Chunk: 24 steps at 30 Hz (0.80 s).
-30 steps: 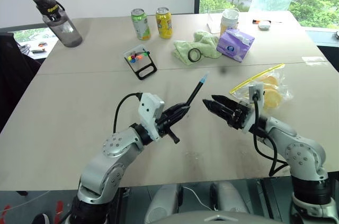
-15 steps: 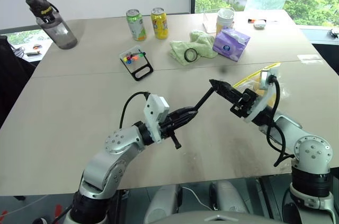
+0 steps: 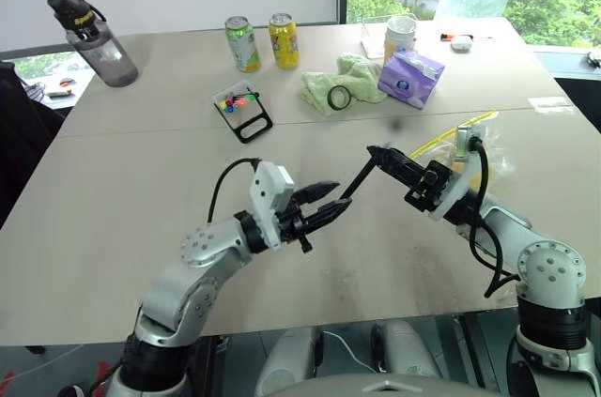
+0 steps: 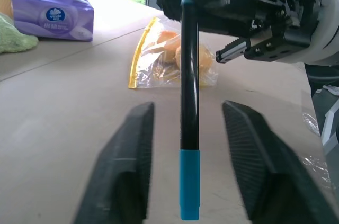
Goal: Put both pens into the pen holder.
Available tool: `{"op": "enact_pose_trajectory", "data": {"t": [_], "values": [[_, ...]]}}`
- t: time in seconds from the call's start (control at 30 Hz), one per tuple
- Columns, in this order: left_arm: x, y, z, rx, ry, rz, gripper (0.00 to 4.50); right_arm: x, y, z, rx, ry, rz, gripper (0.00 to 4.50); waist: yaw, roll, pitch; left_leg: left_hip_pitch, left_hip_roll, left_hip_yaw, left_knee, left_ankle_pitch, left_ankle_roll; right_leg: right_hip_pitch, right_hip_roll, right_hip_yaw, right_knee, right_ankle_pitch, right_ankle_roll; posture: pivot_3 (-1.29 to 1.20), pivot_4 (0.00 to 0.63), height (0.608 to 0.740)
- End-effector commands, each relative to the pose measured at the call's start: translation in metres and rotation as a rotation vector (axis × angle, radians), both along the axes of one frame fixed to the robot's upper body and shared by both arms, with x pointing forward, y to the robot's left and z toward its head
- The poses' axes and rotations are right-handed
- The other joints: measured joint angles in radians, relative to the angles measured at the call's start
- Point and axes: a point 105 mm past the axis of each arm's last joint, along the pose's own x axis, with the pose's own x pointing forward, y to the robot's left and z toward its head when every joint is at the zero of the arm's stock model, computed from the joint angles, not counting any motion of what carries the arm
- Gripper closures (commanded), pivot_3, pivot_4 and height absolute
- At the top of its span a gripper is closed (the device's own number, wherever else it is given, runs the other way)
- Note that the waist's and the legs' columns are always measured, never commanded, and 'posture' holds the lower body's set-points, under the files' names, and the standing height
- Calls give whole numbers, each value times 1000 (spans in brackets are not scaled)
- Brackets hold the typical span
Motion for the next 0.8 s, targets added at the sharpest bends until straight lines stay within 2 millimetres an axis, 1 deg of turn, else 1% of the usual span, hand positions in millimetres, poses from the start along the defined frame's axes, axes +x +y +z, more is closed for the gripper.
{"op": "enact_pose_trajectory", "data": {"t": [0.03,0.1,0.13,0.2,0.3,0.33,0.43,0.57,0.67,0.8], "values": [[-1,9,13,33,-3,-88,1508,-9,16,4,-266,-206,89,4442,-1,1,0,0,0,0,0,0,0,0,1,-1,0,0,0,0,150,740],[-3,9,12,92,15,-165,1508,-14,23,-4,-416,-288,166,4442,-1,1,1,0,0,0,0,0,0,0,5,-2,-1,0,0,0,150,740],[-2,8,10,123,21,-194,1508,-16,26,-4,-456,-325,200,4442,-1,0,1,0,0,-1,0,0,0,0,5,-3,-1,0,0,0,150,740],[-1,6,9,164,51,-254,1508,-17,34,4,-459,-382,242,4442,-1,0,1,-1,0,-1,0,0,0,0,5,-3,-2,0,0,0,150,740],[0,0,7,202,90,-335,1508,-19,47,25,-402,-445,279,4442,-1,-2,2,-1,1,-1,0,0,0,0,1,-2,-2,0,0,0,150,740],[1,-2,7,203,99,-348,1508,-21,50,28,-399,-458,297,4442,0,-2,2,-1,0,-2,0,0,0,0,0,-3,-2,0,0,0,150,740],[4,-9,8,223,107,-400,1508,-30,56,26,-445,-491,381,4442,3,-3,3,-2,0,-4,0,0,0,0,-1,-3,-2,0,0,0,150,740],[13,-12,12,241,80,-403,1508,-30,55,22,-513,-495,400,4442,3,-3,3,-4,0,-5,0,0,0,-1,-1,-4,-4,0,0,0,150,740],[12,-9,16,283,64,-421,1508,-29,49,17,-572,-489,403,4442,1,-4,3,-4,0,-5,0,0,0,-1,-2,-4,-4,0,0,0,150,740],[8,-9,21,310,58,-452,1508,-30,47,17,-583,-475,414,4442,0,-3,4,-4,0,-5,0,0,0,-2,-1,-3,-4,0,0,0,150,740]]}}
